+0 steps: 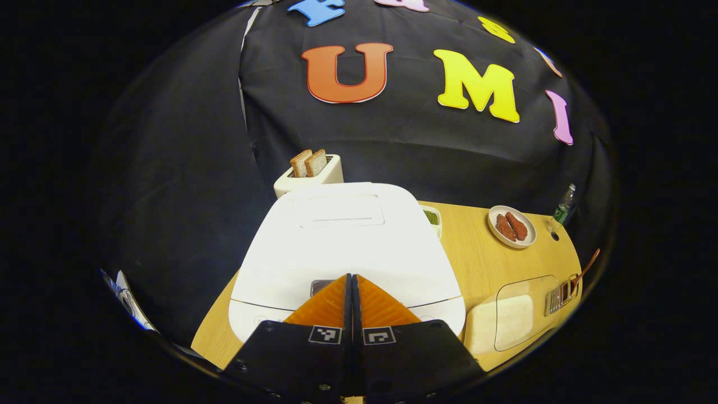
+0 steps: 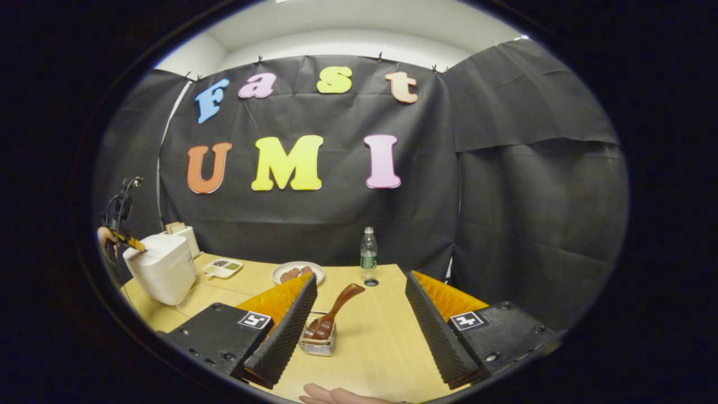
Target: Close the left gripper, press the button to open the rice cooker; take a wooden spoon from the chopstick holder with the right hand, scoop a spoonful of rice and pour it into the rice cooker, then put the wooden spoon back into the chopstick holder.
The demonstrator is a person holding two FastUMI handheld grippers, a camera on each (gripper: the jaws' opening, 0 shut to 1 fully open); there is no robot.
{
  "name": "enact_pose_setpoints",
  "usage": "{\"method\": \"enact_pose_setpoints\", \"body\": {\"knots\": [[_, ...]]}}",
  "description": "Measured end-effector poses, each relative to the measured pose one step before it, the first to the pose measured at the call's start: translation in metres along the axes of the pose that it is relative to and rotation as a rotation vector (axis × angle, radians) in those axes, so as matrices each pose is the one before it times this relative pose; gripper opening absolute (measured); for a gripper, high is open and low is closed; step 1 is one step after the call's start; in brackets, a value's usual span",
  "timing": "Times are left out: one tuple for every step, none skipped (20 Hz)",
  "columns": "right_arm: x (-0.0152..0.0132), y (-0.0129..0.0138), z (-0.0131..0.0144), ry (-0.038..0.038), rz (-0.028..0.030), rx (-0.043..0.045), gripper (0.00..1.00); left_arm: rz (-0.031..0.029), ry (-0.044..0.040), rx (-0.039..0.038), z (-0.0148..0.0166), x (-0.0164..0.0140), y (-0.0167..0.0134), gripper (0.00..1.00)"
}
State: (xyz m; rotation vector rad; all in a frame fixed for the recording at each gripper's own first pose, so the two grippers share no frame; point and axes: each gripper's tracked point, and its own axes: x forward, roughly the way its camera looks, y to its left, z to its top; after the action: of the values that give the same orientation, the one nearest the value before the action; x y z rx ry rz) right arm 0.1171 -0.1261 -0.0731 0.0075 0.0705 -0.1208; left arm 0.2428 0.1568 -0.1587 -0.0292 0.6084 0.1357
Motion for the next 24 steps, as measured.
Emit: {"method": "enact_pose_setpoints", "body": {"knots": [[0.00236, -0.00107, -0.00423, 0.01412, 0.00472, -0.00163, 0.99, 0.0044, -0.00625, 0.00345, 0.00236, -0.00162, 0.00026, 0.0], [0.00132, -0.00103, -0.00407, 0.01445, 0.00485, -0.00113, 0.99, 0.00399, -0.01243, 0.00209, 0.00284, -0.00037, 0.00107, 0.0], [0.00101, -0.00184, -0.00453, 0.00989, 0.00331, 0.00038, 1.0, 0.00367, -0.01744, -0.00156, 0.00522, -0.00182, 0.00096, 0.0], [0.00208, -0.0013, -0.00212, 0.00476, 0.001, 0.00499, 1.0, 0.00331, -0.01546, -0.00237, 0.00577, -0.00335, 0.00005, 0.0], [0.00321, 0.00009, -0.00296, 0.00297, 0.0056, 0.01556, 1.0, 0.00264, -0.01214, -0.00434, 0.00699, -0.00408, -0.00008, 0.0], [0.00263, 0.00375, -0.00545, 0.01307, 0.02093, 0.01656, 1.0, 0.00426, -0.0177, -0.00146, 0.0056, -0.00426, 0.00189, 0.0], [0.00367, 0.00363, -0.00984, 0.02007, 0.02095, 0.02049, 0.99, 0.00895, -0.02684, -0.00352, 0.0087, -0.00616, 0.00295, 0.0], [0.00417, 0.00202, -0.00705, 0.01759, 0.01881, 0.0214, 1.0, 0.01042, -0.02737, -0.0044, 0.00896, -0.00718, 0.00294, 0.0], [0.00531, -0.00061, -0.00581, 0.01601, 0.01087, 0.01951, 1.0, 0.00392, -0.03952, -0.00627, 0.01151, -0.00821, 0.0014, 0.0], [0.00503, -0.00149, -0.00466, 0.01066, 0.00802, 0.01607, 1.0, -0.01365, -0.03573, -0.01013, 0.00692, -0.00772, -0.00103, 0.0], [0.00541, -0.00036, -0.00304, 0.00319, 0.00639, 0.01604, 0.99, -0.0159, 0.00132, -0.01651, 0.00274, -0.01111, -0.00365, 0.0], [0.00509, -0.00046, -0.00152, 0.00161, 0.00528, 0.01472, 1.0, -0.02004, -0.00985, -0.01195, 0.00115, -0.0084, -0.00395, 0.17], [0.00591, 0.00023, -0.00276, 0.00051, 0.00524, 0.01477, 1.0, 0.00262, -0.0198, -0.00198, 0.00222, -0.01038, -0.00071, 0.08], [0.0056, 0.00035, -0.00234, 0.003, 0.00689, 0.01464, 0.99, -0.00998, -0.01684, 0.0015, 0.00087, -0.00834, -0.00141, 0.23], [0.00508, 0.00119, -0.00327, 0.00257, 0.00884, 0.01385, 1.0, -0.00377, -0.02392, 0.00337, 0.00295, -0.00848, -0.00275, 0.37], [0.00667, 0.00195, -0.00272, 0.00456, 0.00844, 0.00933, 1.0, -0.00968, -0.02869, 0.00565, 0.00236, -0.01187, -0.00535, 0.49], [0.00681, 0.00091, -0.00386, 0.00786, 0.00528, 0.00659, 1.0, -0.00216, -0.03091, 0.00714, 0.00217, -0.01165, -0.00299, 0.64], [0.00552, 0.00089, -0.00288, 0.0072, 0.0043, 0.00516, 1.0, -0.00246, -0.03256, 0.00848, 0.00033, -0.01048, -0.00171, 0.96], [0.00533, 0.00171, -0.00299, 0.00807, 0.00397, 0.00229, 1.0, 0.00533, -0.0292, 0.01009, 0.00063, -0.01103, -0.00127, 0.97], [0.00726, 0.00185, -0.00247, 0.00833, 0.00549, 0.00149, 0.99, 0.00643, -0.02624, 0.00756, 0.00036, -0.00986, -0.00093, 0.97], [0.00545, 0.00065, -0.0037, 0.00989, 0.00101, 0.00269, 0.98, 0.00192, -0.02526, 0.00196, -0.00059, -0.0097, -0.00154, 0.97], [0.0067, 0.00085, -0.00239, 0.00898, 0.00462, 0.00571, 0.94, -0.00293, -0.01956, -0.00532, -0.00057, -0.00908, -0.00348, 0.97], [0.00657, 0.00113, -0.00273, 0.0083, 0.00484, 0.00729, 0.94, -0.01641, -0.01205, -0.00403, -0.00294, -0.01039, -0.00507, 0.97], [0.00794, 0.00042, -0.00117, 0.00455, -0.00015, 0.00786, 0.94, -0.0192, -0.01012, -0.00658, -0.00486, -0.0116, -0.00554, 0.97]]}}
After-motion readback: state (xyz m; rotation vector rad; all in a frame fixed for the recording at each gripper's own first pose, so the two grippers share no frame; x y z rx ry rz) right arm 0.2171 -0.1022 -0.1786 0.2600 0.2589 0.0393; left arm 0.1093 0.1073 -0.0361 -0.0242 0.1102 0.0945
